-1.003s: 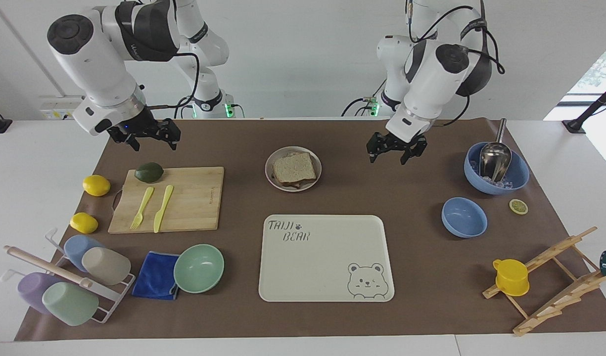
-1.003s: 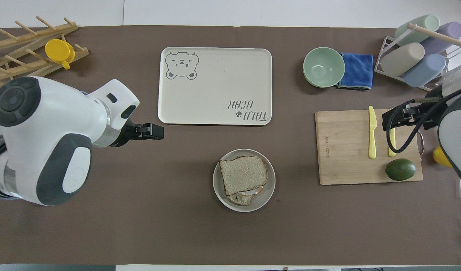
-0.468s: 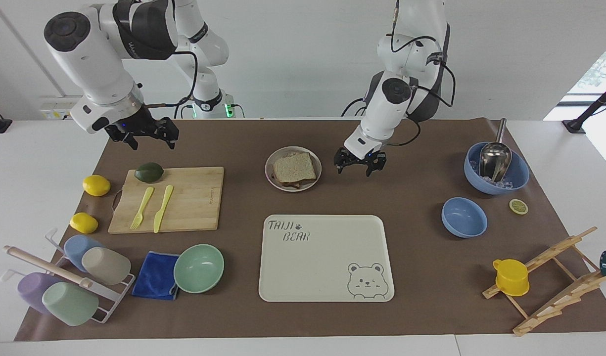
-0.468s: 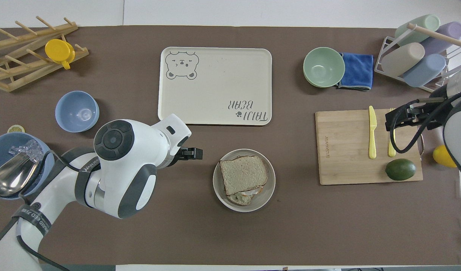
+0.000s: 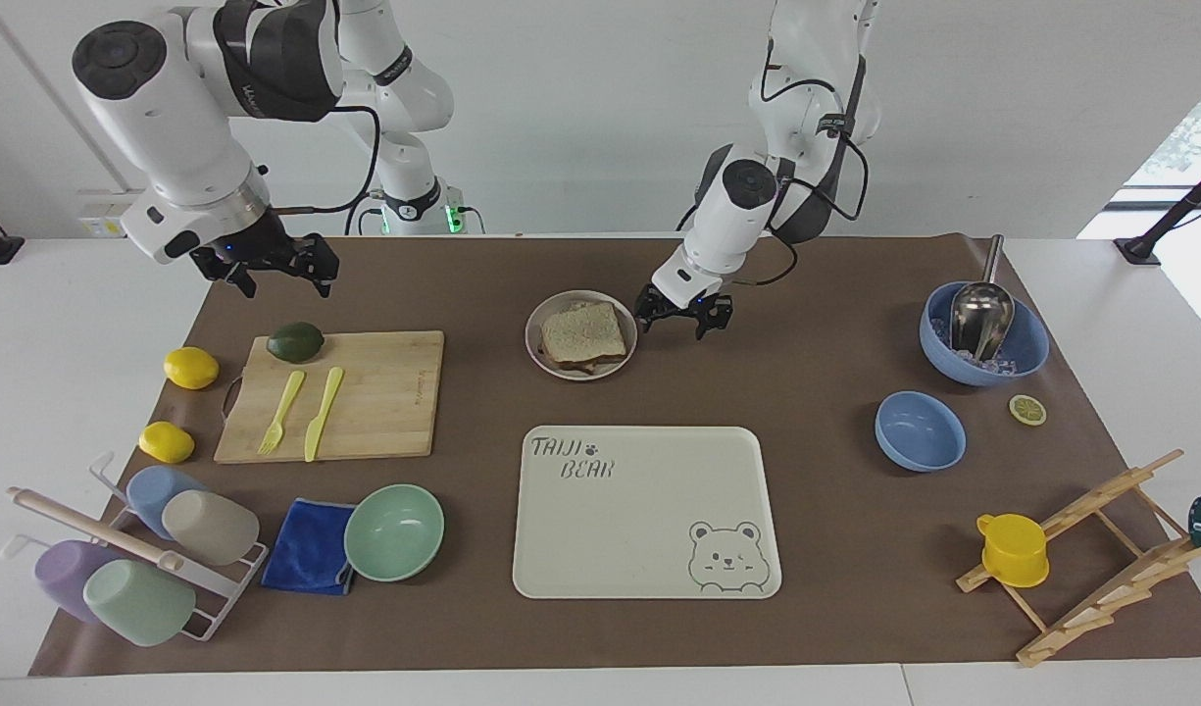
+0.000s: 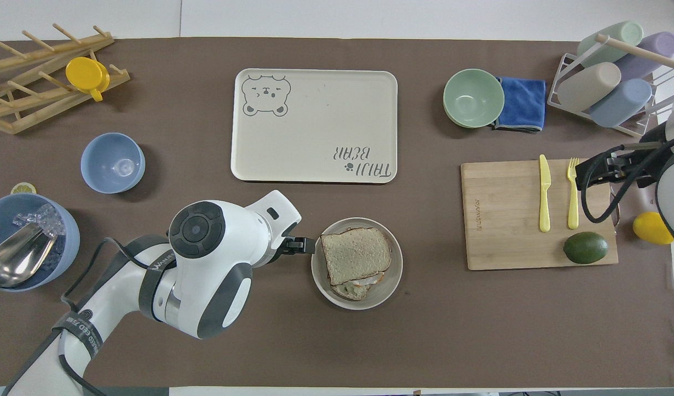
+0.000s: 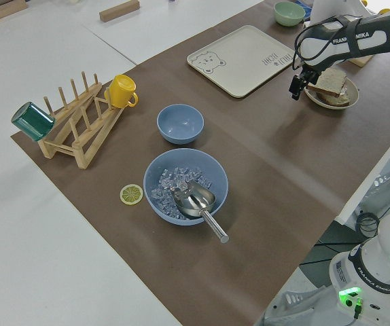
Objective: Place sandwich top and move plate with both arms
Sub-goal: 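Withdraw the right gripper to rest while the left gripper reaches the plate, then grasp the grey plate rim with the left gripper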
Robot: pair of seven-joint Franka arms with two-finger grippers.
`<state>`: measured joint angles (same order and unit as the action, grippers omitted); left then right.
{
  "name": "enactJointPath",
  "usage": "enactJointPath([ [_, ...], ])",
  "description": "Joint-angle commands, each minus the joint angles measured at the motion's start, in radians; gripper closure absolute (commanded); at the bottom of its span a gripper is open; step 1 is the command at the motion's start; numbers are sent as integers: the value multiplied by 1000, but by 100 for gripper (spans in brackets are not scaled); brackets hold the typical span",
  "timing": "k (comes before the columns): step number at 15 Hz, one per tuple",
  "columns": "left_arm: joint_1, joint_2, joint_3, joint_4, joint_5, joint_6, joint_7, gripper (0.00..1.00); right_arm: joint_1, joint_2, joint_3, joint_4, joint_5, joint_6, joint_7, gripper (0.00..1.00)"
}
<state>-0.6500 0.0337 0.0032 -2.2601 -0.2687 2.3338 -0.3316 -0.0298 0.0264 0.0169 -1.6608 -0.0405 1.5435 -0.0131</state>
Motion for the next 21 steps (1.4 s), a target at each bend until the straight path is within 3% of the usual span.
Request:
enactJointPath([
  [1,-27,-21,14,-55,-46,55,-14,0,-21,-14,12,-16,-10,-16,-28,0],
  [13,-63,-9,15,-61,-49,65,-63,0,-44,-23,11,-16,-7,-19,-18,0],
  [21,-77,40,15,-62,-121,104,-70,11,-39,-23,12,-16,-4,-20,-19,0],
])
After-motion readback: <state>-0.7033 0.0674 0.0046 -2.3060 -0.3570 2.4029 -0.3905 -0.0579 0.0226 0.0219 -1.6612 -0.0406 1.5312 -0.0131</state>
